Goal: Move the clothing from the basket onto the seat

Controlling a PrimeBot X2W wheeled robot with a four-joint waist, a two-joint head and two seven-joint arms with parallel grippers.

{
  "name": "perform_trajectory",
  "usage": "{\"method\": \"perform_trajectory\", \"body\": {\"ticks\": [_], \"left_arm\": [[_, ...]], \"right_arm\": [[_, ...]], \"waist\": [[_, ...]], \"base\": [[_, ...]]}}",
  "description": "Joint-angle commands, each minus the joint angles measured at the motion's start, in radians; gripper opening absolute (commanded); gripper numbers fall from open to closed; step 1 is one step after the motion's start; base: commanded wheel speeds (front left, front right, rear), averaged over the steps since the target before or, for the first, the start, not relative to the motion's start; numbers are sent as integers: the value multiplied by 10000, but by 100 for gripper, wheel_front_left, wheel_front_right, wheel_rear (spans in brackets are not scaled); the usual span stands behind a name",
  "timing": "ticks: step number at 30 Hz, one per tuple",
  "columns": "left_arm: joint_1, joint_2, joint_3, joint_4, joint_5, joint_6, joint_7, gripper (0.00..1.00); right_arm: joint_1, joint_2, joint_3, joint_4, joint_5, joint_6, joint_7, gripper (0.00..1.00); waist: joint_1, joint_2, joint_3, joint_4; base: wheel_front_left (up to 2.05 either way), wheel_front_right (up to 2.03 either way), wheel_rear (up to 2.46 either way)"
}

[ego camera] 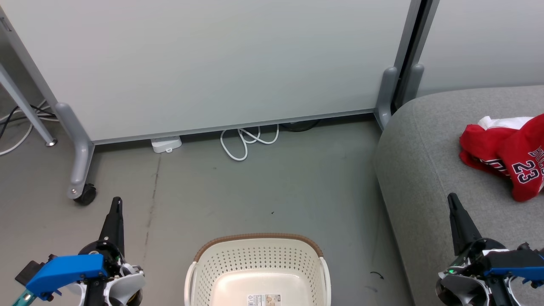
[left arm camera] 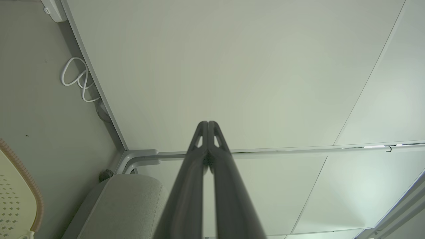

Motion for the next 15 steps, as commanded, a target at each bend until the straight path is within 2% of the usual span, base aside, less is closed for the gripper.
{"method": "perform_trajectory", "body": {"ticks": [1, 15], "left_arm": [[-94, -10, 22, -32, -29, -32, 35, 0], [-93, -10, 19, -33, -31, -32, 35, 0]], "right_arm": [[-100, -59, -14, -31, 28, 7, 37, 0], [-100, -59, -14, -31, 28, 7, 36, 0]], "waist": [[-1, 0, 0, 1], [-1, 0, 0, 1]], "base": [[0, 0, 0], [0, 0, 0]]}}
